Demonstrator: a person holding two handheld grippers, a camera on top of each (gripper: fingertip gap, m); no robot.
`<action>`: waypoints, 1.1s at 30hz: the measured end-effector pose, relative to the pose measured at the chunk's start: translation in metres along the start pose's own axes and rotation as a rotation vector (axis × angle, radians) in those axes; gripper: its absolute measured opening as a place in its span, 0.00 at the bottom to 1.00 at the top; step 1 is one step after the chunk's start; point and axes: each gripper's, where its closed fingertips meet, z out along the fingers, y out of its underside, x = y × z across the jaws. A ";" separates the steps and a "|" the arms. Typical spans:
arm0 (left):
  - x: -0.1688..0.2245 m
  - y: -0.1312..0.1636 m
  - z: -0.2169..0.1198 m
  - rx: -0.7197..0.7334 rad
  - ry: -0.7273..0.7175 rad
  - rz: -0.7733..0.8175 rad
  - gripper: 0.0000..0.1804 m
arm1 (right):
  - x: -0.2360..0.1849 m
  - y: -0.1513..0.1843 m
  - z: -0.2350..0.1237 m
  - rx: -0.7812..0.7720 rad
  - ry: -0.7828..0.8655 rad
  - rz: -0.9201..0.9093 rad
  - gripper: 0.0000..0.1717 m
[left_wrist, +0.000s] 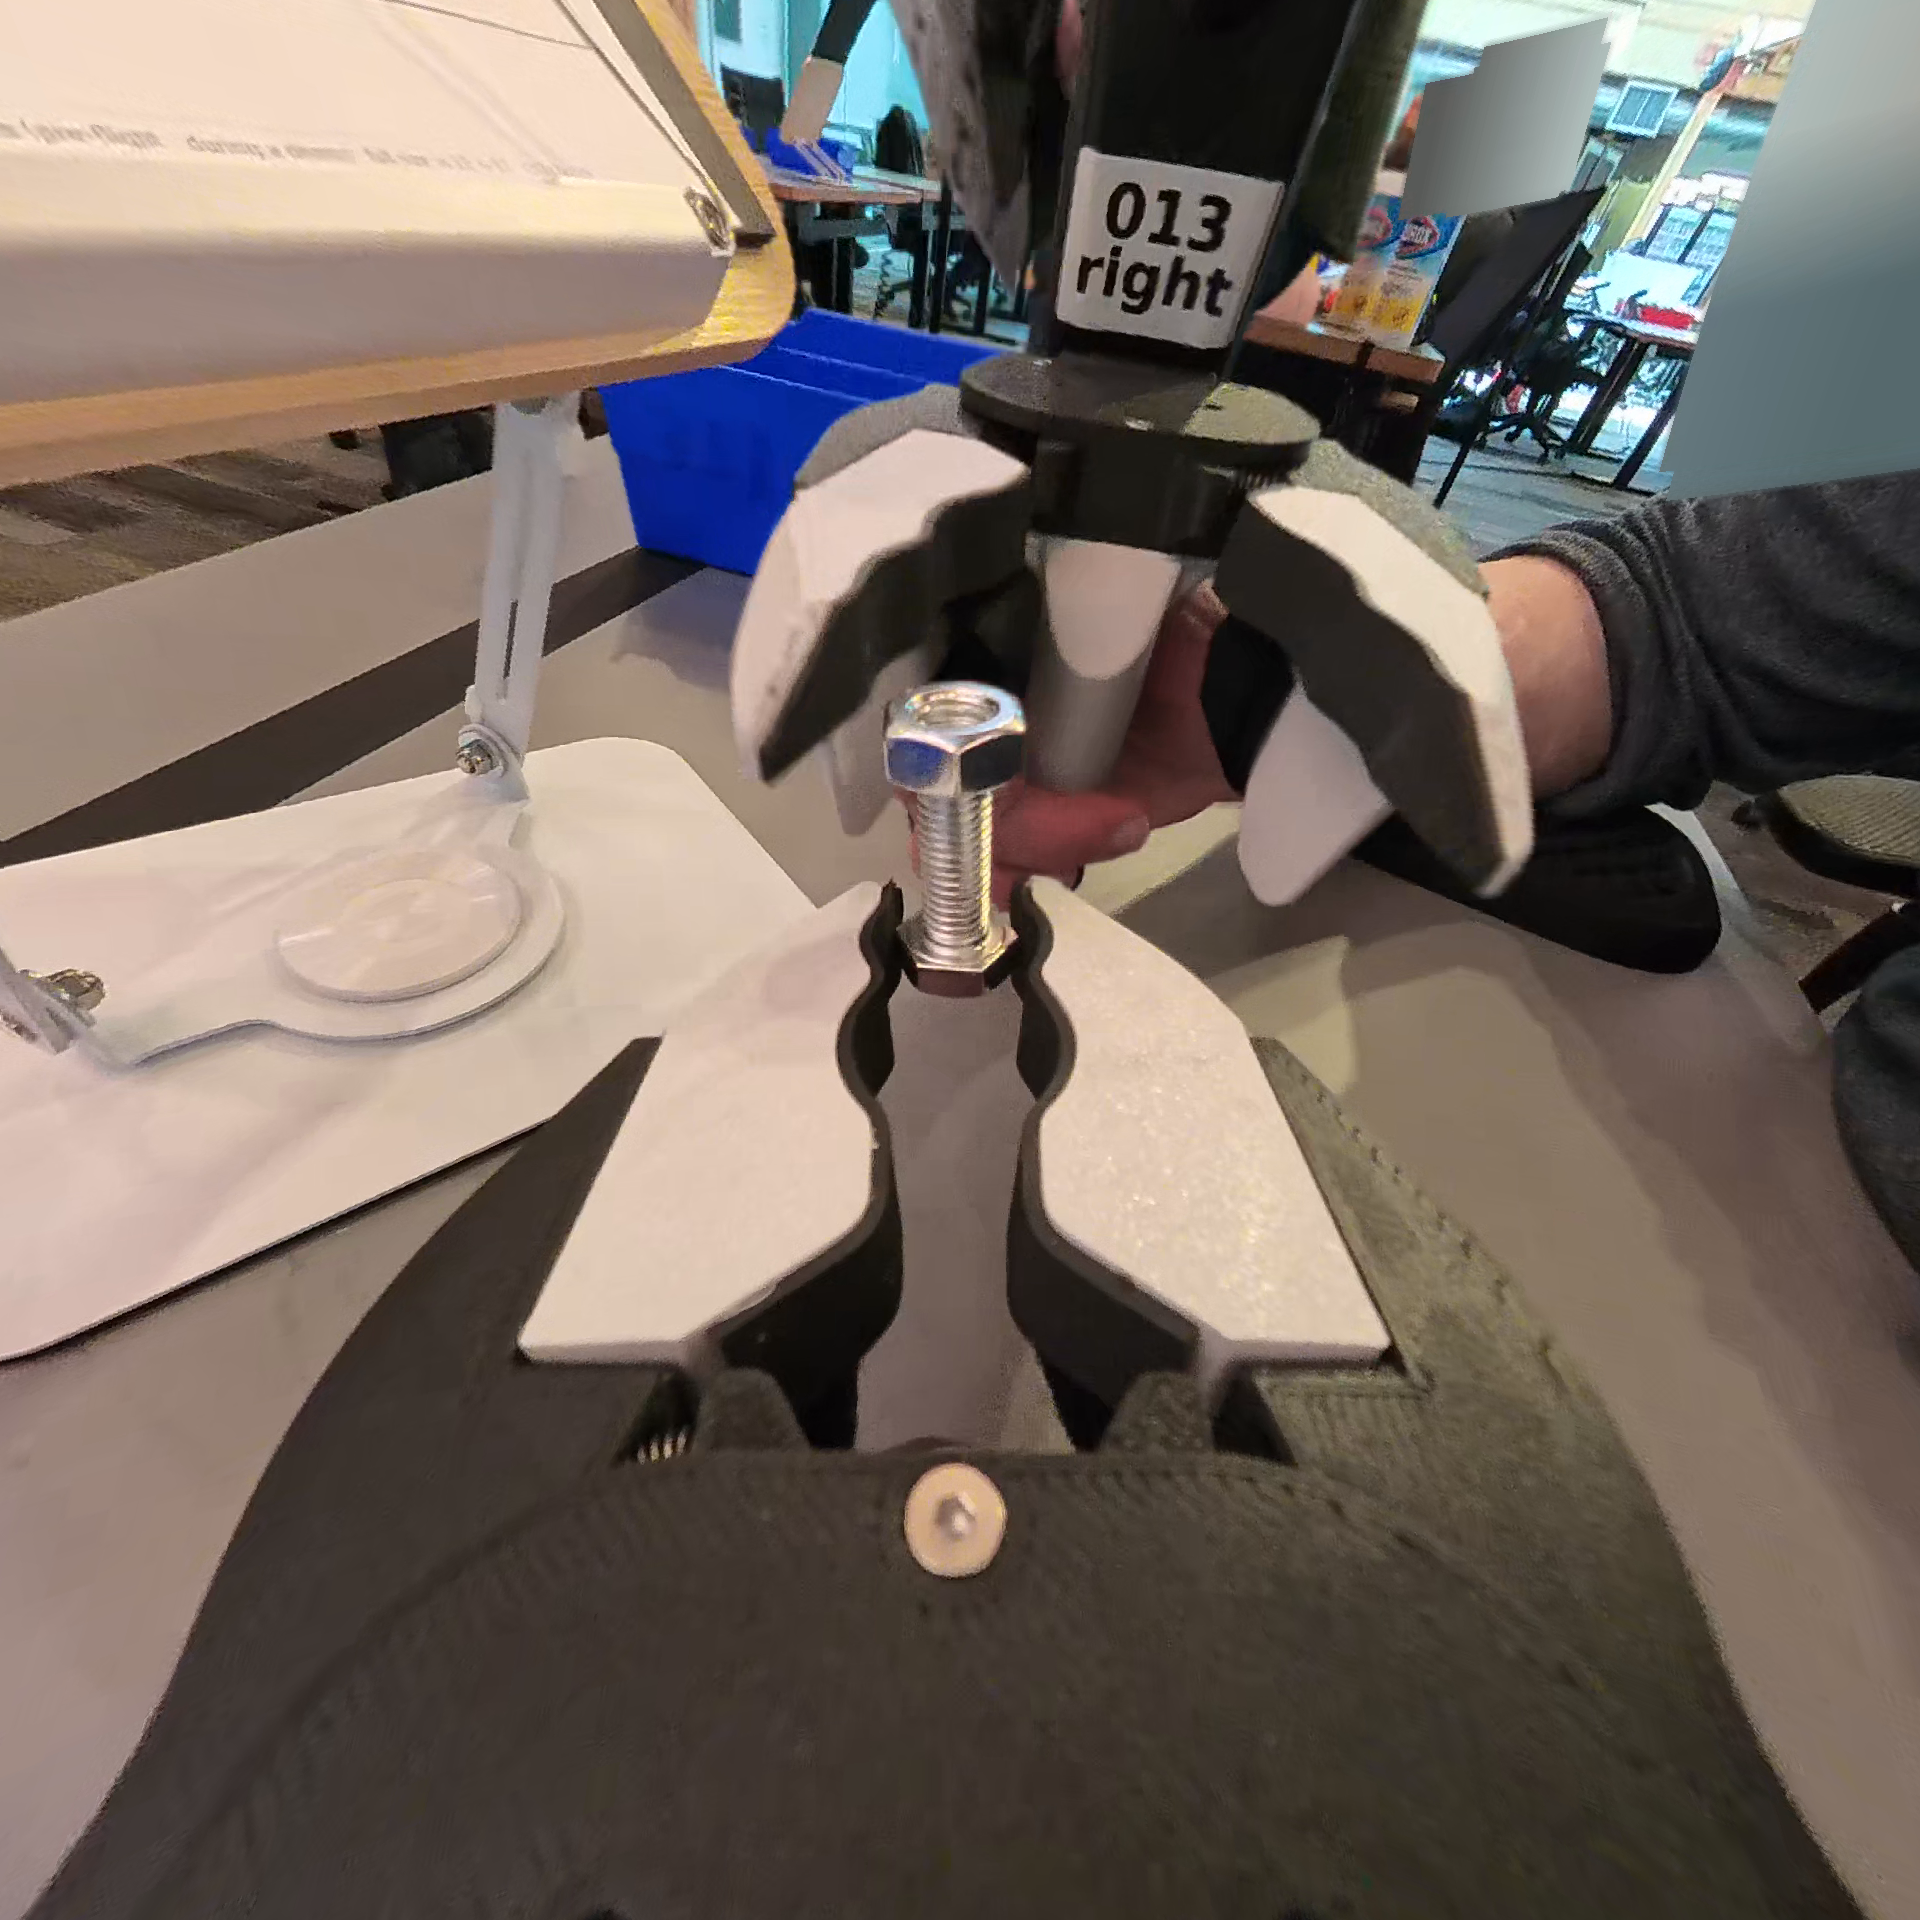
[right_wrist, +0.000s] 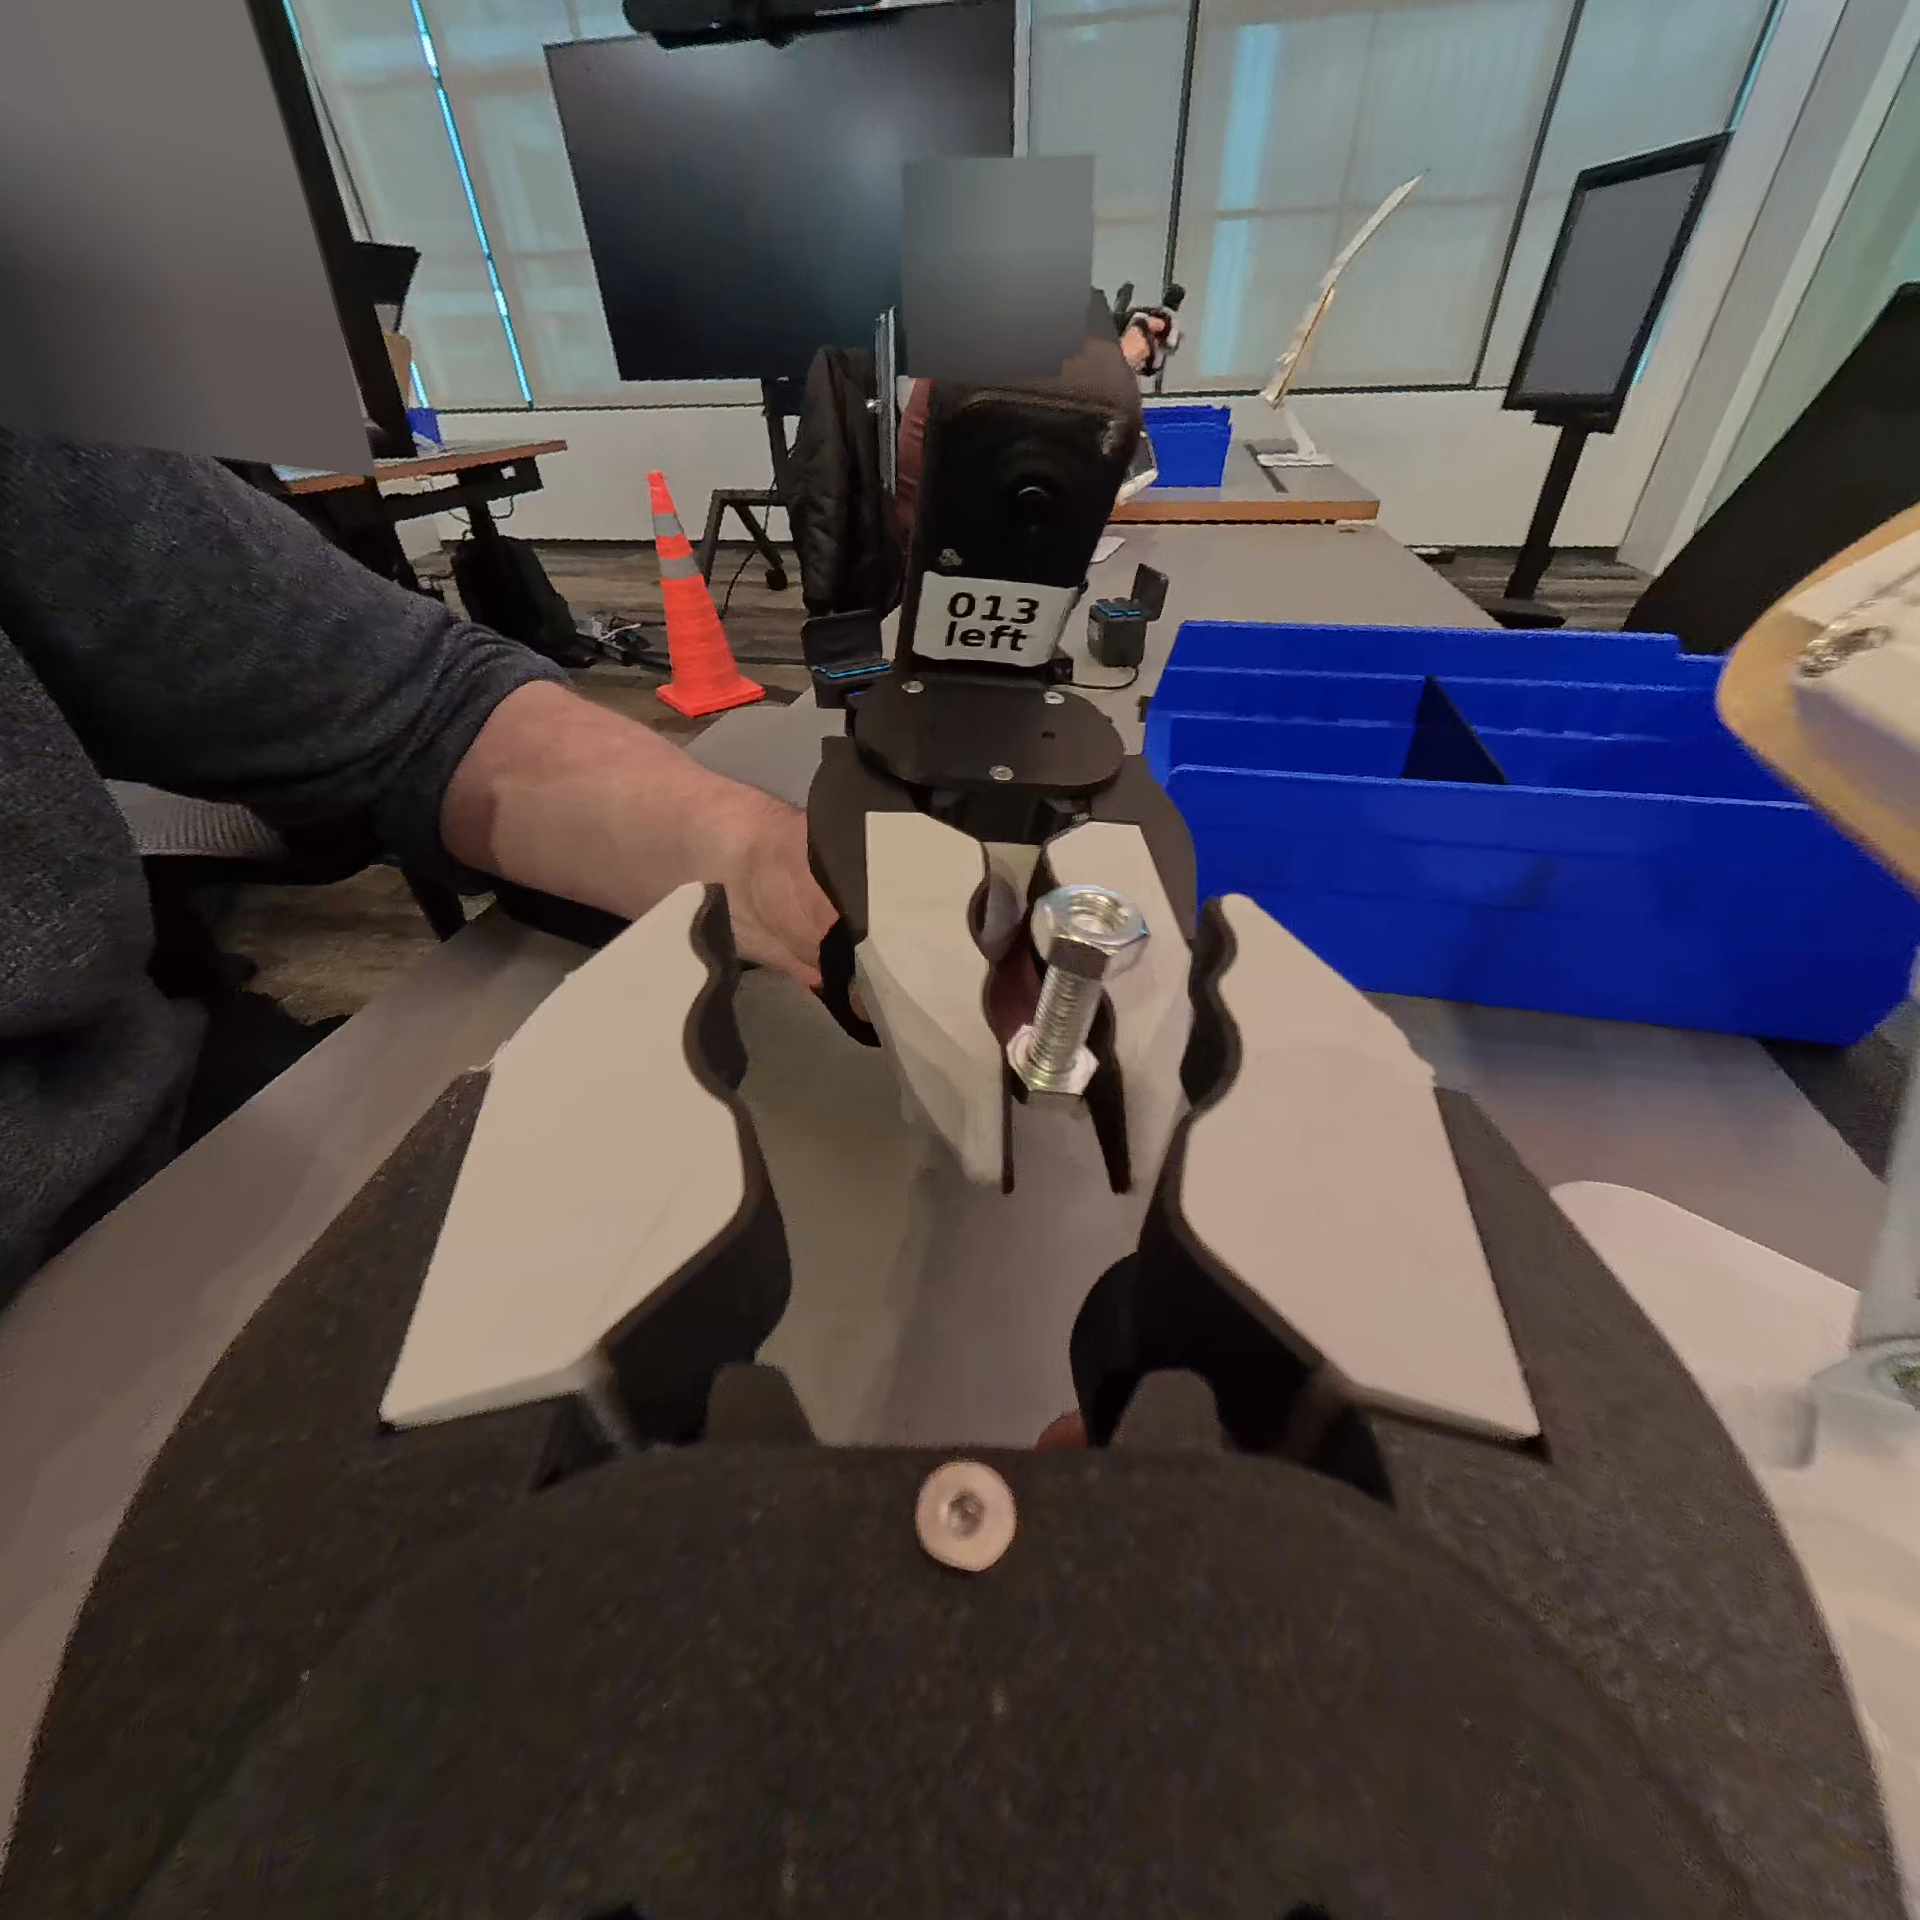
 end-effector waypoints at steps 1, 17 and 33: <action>0.000 -0.001 0.000 0.003 0.001 -0.005 0.11 | -0.003 0.001 0.001 -0.002 -0.011 -0.010 0.46; 0.004 -0.012 -0.004 0.063 0.031 -0.019 0.11 | 0.007 -0.010 -0.009 0.059 0.029 0.011 0.48; -0.003 -0.028 -0.015 0.189 0.056 -0.100 0.10 | 0.007 -0.026 -0.014 0.152 0.013 0.047 0.53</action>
